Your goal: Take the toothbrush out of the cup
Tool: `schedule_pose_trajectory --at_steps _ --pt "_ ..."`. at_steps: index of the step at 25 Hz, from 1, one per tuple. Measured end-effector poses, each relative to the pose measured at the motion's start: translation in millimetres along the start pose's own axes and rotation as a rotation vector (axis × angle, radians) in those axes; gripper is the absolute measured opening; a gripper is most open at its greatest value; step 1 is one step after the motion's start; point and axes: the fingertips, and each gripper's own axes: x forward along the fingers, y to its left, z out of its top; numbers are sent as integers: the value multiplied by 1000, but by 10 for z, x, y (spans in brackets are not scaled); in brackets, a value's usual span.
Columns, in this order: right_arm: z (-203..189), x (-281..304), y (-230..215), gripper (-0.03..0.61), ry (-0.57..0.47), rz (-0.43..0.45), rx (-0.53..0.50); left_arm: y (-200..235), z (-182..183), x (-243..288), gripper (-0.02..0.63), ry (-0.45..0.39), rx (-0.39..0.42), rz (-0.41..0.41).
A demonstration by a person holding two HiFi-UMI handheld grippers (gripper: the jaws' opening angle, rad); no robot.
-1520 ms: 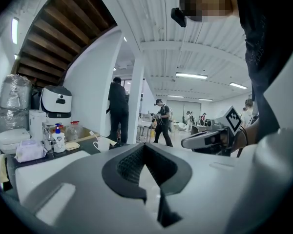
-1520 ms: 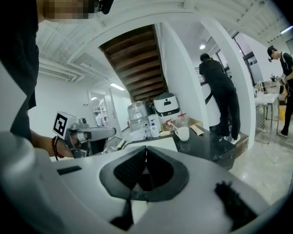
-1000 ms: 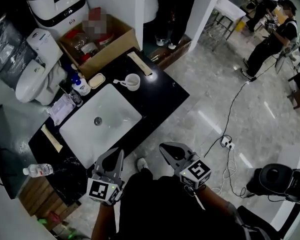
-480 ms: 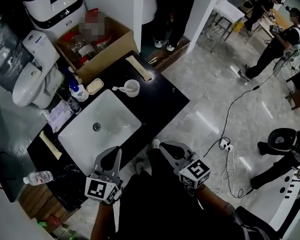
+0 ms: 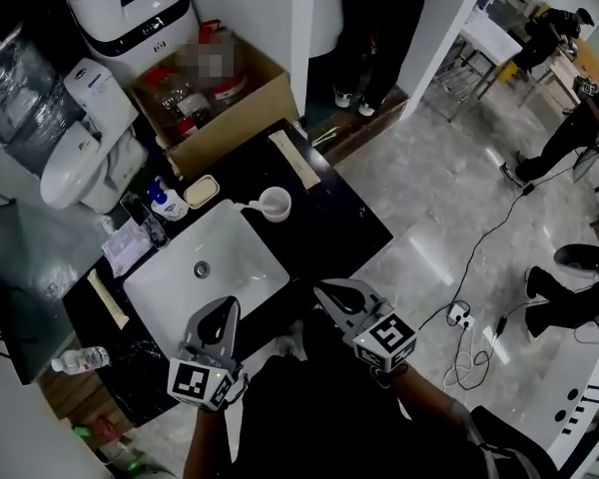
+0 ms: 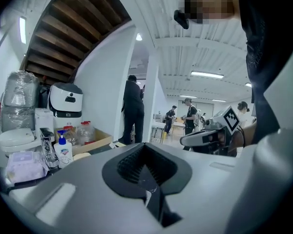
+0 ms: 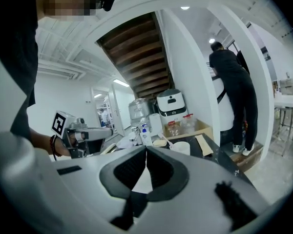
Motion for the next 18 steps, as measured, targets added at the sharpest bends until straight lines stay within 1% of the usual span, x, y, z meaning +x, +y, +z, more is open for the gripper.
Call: schedule_pose_trajectory --at_steps 4,10,14,18 --pt "86 170 -203 14 18 65 -8 60 86 209 9 -6 -19 47" --pt "226 366 -539 14 22 148 -23 110 178 493 9 -1 -20 105" --pt "236 469 -736 14 60 184 -45 144 205 595 9 2 -28 153" --pt "300 595 -822 14 63 237 -64 179 235 624 9 -9 -30 208"
